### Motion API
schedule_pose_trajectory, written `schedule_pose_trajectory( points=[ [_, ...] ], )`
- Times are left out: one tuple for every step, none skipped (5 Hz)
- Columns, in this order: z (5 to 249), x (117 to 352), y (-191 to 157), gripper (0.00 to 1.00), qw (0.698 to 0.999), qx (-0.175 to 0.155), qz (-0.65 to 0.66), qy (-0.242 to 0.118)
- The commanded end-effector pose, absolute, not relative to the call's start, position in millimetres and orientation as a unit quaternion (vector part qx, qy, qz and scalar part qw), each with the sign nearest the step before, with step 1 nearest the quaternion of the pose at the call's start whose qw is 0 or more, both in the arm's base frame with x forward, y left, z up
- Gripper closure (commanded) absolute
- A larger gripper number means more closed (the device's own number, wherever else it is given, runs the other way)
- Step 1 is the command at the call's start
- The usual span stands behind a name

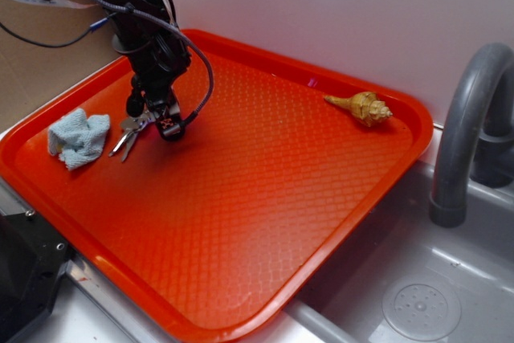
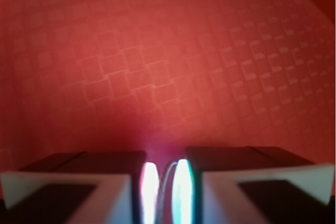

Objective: Grab the silver keys.

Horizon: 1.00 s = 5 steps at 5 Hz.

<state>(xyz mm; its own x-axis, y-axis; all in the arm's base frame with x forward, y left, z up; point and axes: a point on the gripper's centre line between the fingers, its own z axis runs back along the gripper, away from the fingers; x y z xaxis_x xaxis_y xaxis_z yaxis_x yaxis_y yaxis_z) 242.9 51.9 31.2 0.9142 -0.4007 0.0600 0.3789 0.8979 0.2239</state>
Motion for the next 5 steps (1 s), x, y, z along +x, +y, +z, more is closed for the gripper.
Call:
schedule_pose_trajectory(
  points=[
    [42.1,248.4,53.9,1.00,0.974,0.114,-0.187,-0.050],
    [69.7,237.1,58.8,1.00,0.989,0.079,-0.120,-0.023],
    [117.9,215.9,66.3,1.00,0.998,-0.012,0.007,-0.062],
    [164.7,203.4,55.0,1.00,0.987,-0.089,0.115,-0.074],
    [214.7,202.9,47.3,1.00,0.984,-0.087,0.142,-0.070]
  ],
)
